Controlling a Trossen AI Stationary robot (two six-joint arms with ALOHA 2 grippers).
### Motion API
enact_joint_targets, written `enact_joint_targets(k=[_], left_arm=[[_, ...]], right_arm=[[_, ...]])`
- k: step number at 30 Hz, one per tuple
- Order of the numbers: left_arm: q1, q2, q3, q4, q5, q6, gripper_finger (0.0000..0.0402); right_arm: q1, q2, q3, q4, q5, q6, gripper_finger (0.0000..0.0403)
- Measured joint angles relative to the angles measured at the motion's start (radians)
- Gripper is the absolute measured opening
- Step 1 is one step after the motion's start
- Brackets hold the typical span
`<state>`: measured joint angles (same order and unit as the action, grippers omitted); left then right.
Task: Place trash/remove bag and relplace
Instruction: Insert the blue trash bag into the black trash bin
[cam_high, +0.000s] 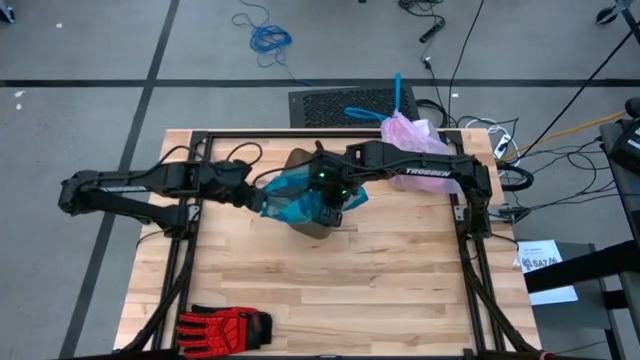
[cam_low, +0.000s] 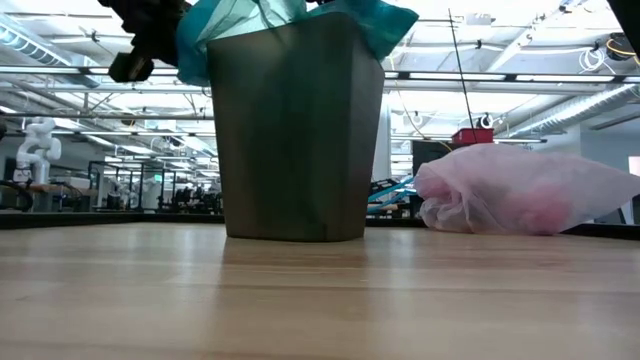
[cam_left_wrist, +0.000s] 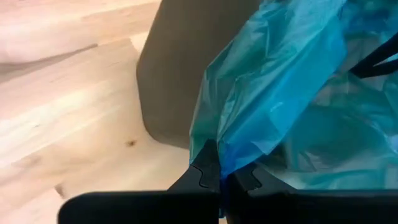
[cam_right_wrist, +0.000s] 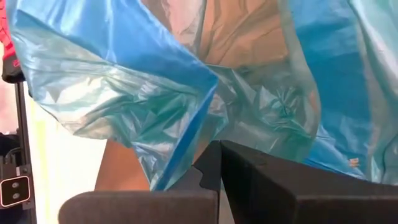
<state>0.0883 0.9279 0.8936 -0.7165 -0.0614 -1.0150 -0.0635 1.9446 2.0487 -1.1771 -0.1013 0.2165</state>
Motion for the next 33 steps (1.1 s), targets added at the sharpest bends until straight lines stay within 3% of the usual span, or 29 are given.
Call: enact_joint_targets(k=[5,15,21,28,33], left_arm=[[0.002,0.007,-0.001,0.023,0.071,0.027,0.002],[0.002,-0.016,0.059,0.043,0.084,0.088,0.016],[0.002,-0.033,0.102,0.035,0.07,0.14,0.0219],[0.002,-0.033,0.115,-0.023,0.079,0.131,0.0253],[0.002,-0.034,0.21,-0.041,0.057,0.184,0.0254]], right_arm=[[0.0,0.0,0.0,0.0,-0.002,-0.008,0.0],[0.0,0.0,0.0,-0.001,-0.004,-0.019,0.0],[0.0,0.0,0.0,-0.001,-0.01,-0.023,0.0],[0.0,0.0,0.0,-0.014,-0.03,-0.024,0.0],[-0.001,0.0,0.0,-0.013,-0.03,-0.024,0.0]])
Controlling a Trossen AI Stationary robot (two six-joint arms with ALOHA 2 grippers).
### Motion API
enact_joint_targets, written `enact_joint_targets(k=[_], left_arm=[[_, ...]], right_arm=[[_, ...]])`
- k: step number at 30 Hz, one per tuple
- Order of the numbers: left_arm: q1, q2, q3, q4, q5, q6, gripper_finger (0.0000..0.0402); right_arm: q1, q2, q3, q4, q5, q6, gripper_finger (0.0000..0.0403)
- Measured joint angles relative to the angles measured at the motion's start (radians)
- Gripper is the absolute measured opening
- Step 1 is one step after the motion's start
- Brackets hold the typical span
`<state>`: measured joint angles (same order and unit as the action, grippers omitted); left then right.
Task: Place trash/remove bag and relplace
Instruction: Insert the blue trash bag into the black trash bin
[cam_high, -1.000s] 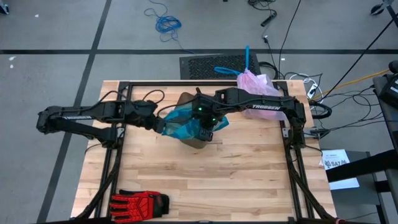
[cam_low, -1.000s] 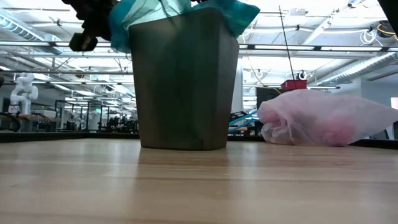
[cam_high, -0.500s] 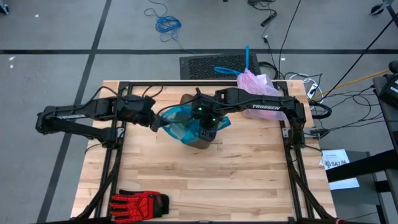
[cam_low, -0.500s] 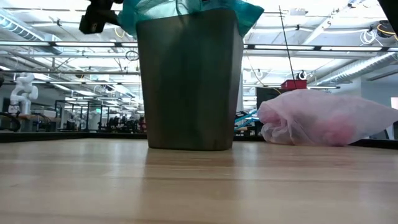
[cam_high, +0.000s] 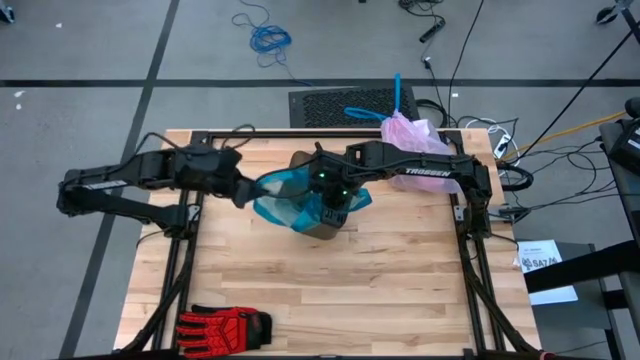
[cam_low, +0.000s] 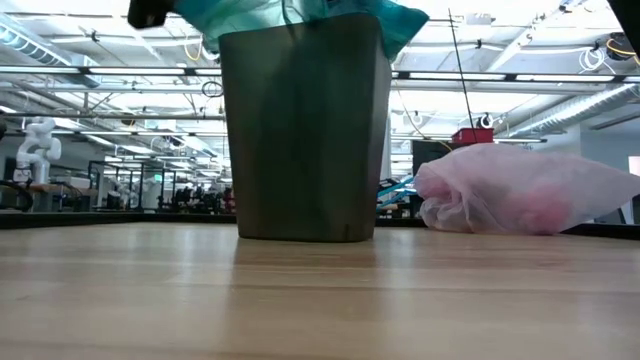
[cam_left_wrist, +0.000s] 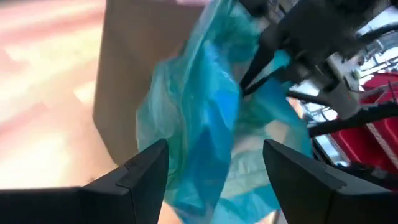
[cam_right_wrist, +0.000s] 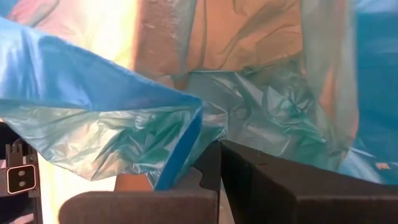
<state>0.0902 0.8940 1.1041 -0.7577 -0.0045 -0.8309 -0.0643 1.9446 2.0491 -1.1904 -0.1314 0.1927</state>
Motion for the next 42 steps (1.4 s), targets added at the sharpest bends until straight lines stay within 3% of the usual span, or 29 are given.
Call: enact_joint_targets(k=[8,11,16,19,21,27,36,39,42], left_arm=[[0.002,-0.001,0.16,-0.294,-0.231,0.133,0.0254],[0.002,-0.001,0.179,-0.285,-0.212,0.133,0.0253],[0.001,0.001,0.188,-0.043,-0.117,0.159,0.0219],[0.001,0.067,0.186,0.053,-0.014,0.159,0.0173],[0.001,0.114,0.186,0.032,0.035,0.166,0.0133],[0.001,0.272,0.178,-0.108,-0.011,0.265,0.0011],[0.061,0.307,0.181,-0.113,-0.182,0.297,0.0002],[0.088,0.286,0.181,-0.113,-0.161,0.301,0.0002],[0.093,0.26,0.181,-0.059,-0.057,0.321,0.0002]], right_arm=[[0.0,0.0,0.0,0.001,-0.006,-0.004,0.0],[0.0,0.0,0.0,0.002,-0.006,-0.005,0.0],[0.0,0.0,0.0,0.006,-0.006,-0.004,0.0],[0.0,0.0,0.0,0.006,-0.005,-0.004,0.0],[0.0,0.0,0.0,0.006,-0.005,-0.004,0.0],[0.0,0.0,0.0,0.001,-0.005,-0.004,0.0],[0.001,-0.003,0.0,-0.026,-0.002,-0.004,0.0],[0.001,-0.003,0.0,-0.028,-0.002,-0.006,0.0],[0.001,-0.003,0.0,-0.028,-0.002,-0.006,0.0]])
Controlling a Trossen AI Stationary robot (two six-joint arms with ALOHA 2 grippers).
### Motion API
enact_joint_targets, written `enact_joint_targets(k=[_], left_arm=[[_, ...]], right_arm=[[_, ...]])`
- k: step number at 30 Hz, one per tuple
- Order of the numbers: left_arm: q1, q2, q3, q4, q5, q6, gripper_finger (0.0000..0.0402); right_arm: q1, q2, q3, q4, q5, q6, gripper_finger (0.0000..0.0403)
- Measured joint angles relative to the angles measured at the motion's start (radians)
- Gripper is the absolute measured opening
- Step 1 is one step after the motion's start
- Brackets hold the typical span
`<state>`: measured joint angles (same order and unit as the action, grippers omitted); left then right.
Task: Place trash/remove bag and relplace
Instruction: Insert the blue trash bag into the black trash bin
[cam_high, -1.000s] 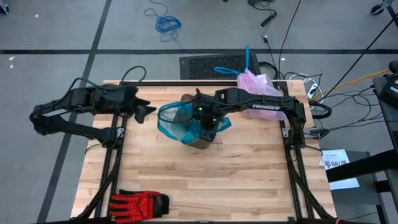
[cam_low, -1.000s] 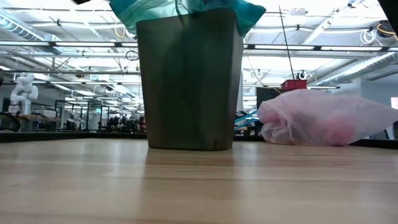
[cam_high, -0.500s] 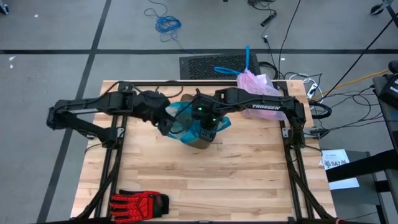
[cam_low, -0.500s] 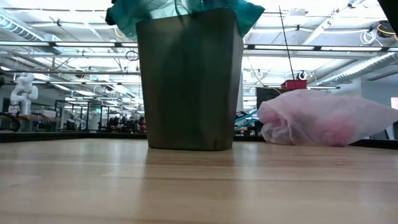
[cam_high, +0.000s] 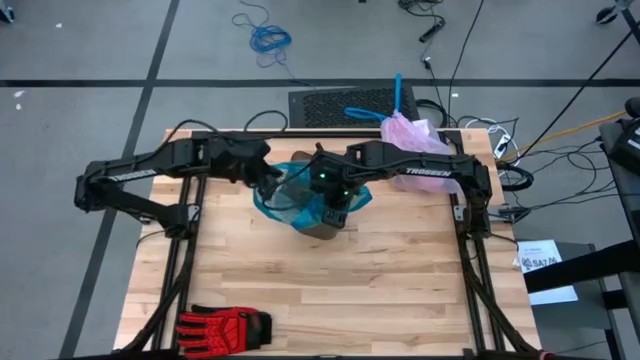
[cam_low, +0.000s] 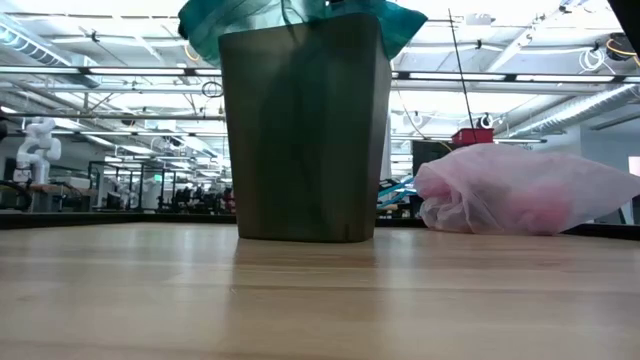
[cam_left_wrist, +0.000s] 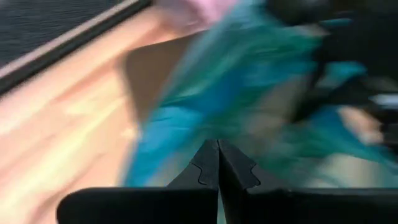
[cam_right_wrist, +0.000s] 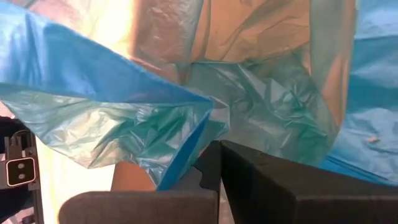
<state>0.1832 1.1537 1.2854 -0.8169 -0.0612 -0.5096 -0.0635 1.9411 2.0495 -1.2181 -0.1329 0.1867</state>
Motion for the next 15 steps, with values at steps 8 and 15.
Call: enact_joint_targets(k=[8,15], left_arm=[[-0.002,-0.089,0.0,0.17,0.139,0.0,0.0002],[0.014,-0.105,0.0,0.118,0.133,0.001,0.0002]], right_arm=[[0.0,0.0,0.0,0.019,0.0,-0.001,0.0],[0.0,0.0,0.0,0.032,0.001,-0.005,0.0]])
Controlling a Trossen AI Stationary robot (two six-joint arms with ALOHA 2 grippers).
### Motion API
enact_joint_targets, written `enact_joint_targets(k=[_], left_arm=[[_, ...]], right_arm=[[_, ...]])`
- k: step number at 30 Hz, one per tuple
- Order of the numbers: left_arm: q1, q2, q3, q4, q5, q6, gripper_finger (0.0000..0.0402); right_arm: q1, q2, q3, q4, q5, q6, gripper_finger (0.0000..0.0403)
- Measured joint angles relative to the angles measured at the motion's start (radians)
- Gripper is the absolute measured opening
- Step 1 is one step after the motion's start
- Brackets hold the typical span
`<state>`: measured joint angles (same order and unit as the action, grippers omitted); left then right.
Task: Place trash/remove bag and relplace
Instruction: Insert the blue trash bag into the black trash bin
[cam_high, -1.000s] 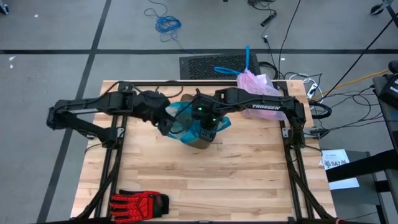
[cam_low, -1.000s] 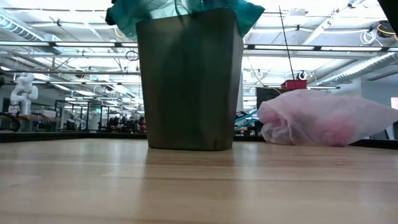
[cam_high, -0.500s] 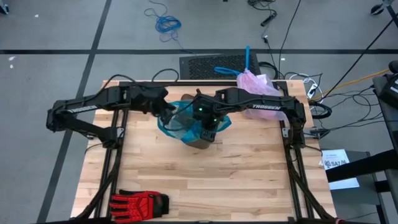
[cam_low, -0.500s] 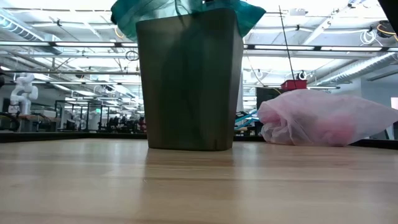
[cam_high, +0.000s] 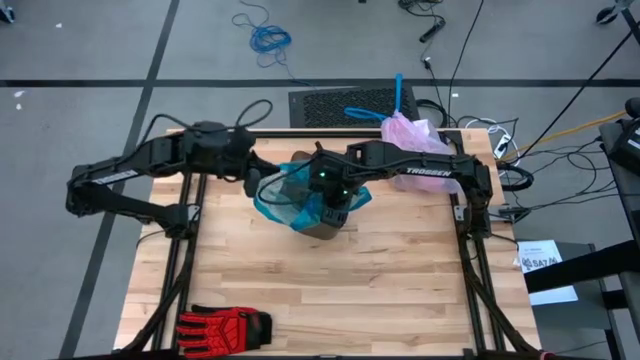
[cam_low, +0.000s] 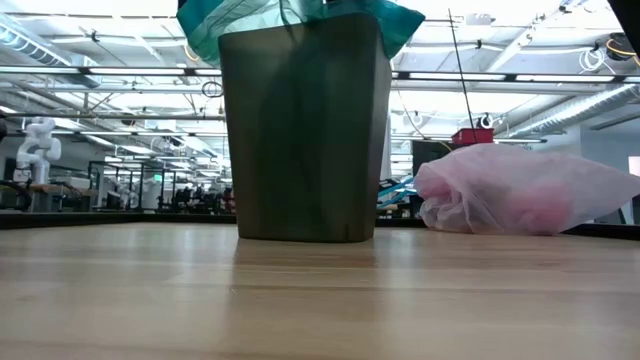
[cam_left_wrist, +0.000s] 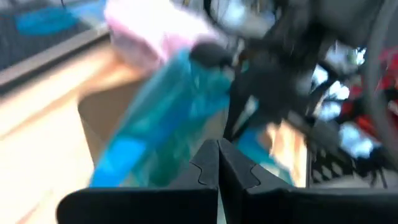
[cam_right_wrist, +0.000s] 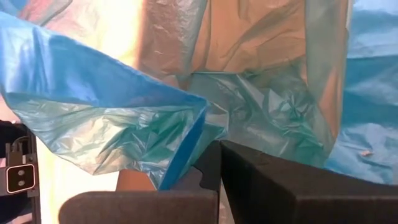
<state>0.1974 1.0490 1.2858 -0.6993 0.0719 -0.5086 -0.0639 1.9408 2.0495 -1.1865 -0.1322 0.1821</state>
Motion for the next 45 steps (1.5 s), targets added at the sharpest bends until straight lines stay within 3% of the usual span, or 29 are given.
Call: enact_joint_targets(k=[5,13,19,23,26,30,32,40,45], left_arm=[[-0.002,0.051,0.0,-0.11,0.074,0.037,0.0001],[0.001,0.062,0.0,-0.128,-0.092,0.097,0.0001],[0.032,0.056,-0.001,-0.156,-0.091,0.101,0.0],[0.074,0.008,-0.001,-0.076,-0.085,0.099,0.0],[0.125,-0.021,0.0,-0.082,-0.049,0.096,0.0],[0.17,-0.014,0.0,-0.119,0.168,0.125,0.0],[0.181,0.008,0.0,-0.109,0.215,0.152,0.0],[0.183,0.123,-0.001,-0.098,0.242,0.213,0.0],[0.224,0.157,-0.001,-0.096,0.202,0.266,0.0]], right_arm=[[0.0,0.0,0.0,0.002,0.001,-0.016,0.0],[0.0,0.0,0.0,0.001,0.001,-0.038,0.0],[0.0,0.0,0.0,0.002,0.02,-0.07,0.0],[0.0,0.0,0.0,0.016,0.033,-0.098,0.0],[0.0,-0.001,0.0,0.027,0.033,-0.121,0.0],[0.0,-0.002,0.0,0.047,0.033,-0.158,0.0],[0.0,-0.002,0.0,0.069,0.032,-0.183,0.0],[0.016,-0.002,0.0,0.099,0.036,-0.289,0.0],[0.025,-0.002,0.0,0.112,0.037,-0.343,0.0]])
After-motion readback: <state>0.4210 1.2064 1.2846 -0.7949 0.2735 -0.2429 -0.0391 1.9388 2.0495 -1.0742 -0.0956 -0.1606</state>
